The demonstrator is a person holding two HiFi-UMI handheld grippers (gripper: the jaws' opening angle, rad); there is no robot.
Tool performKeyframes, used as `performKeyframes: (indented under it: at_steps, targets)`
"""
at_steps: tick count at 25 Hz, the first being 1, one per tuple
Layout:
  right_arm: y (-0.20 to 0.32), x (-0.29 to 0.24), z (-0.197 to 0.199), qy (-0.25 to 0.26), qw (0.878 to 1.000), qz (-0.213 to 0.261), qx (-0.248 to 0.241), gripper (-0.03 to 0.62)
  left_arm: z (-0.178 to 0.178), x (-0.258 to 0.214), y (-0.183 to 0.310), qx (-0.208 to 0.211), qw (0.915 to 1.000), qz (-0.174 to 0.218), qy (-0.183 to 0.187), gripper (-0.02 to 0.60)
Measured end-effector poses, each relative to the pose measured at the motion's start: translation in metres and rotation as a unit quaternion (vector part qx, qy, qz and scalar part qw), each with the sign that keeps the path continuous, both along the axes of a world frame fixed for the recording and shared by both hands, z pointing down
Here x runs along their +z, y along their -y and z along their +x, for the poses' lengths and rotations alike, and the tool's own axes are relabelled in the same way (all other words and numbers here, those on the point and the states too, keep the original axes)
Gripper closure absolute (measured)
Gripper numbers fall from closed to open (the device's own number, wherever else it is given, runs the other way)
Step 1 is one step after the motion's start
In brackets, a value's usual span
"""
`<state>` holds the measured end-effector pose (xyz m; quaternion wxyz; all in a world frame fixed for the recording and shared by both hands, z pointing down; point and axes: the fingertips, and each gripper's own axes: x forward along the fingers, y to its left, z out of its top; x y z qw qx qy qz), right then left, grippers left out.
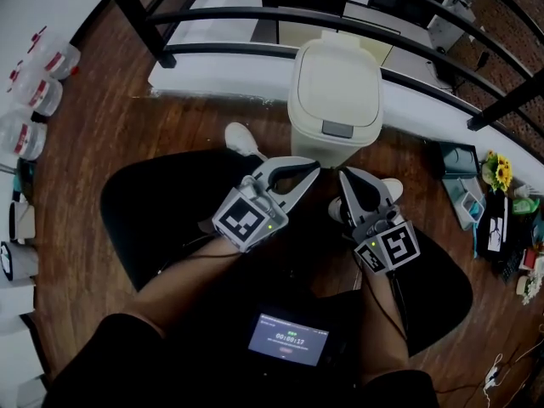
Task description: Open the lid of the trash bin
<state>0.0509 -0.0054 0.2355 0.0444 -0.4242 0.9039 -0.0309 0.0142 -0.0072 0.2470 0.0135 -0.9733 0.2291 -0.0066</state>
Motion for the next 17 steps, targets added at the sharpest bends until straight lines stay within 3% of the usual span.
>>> performKeyframes:
  at_steps: [17]
  targets:
    - [-0.001,0.010,-0.008,-0.001,1.000,-0.016,-0.007,0.577,0.011,0.009,-0.009,0.024,0.9994,0.005,0.024,0.543]
